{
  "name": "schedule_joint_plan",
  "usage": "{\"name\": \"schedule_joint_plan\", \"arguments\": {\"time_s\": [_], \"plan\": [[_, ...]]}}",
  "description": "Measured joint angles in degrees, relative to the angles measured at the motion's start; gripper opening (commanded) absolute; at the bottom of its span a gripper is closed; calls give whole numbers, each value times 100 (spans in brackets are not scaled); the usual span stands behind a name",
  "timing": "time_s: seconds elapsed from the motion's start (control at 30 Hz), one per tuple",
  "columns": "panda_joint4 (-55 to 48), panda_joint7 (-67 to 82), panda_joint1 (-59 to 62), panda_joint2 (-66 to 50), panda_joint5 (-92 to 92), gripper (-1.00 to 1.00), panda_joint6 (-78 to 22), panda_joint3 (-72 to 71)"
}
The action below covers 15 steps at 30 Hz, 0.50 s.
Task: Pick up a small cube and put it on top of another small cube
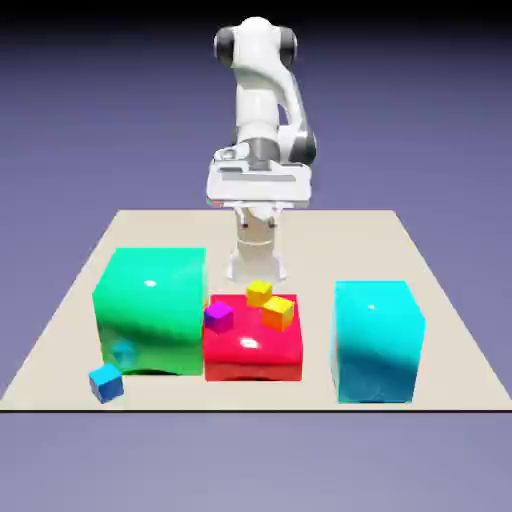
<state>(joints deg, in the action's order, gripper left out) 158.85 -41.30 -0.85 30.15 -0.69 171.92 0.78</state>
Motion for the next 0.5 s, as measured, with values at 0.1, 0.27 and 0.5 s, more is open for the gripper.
{"name": "schedule_joint_plan", "arguments": {"time_s": [0.1, 0.27, 0.5], "plan": [[-535, 288, -40, -623, -170, 0, -518, 193], [-1426, 767, -107, -1661, -455, 0, -1382, 514], [-2675, 1439, -179, -3115, -852, 0, -2591, 964]]}}
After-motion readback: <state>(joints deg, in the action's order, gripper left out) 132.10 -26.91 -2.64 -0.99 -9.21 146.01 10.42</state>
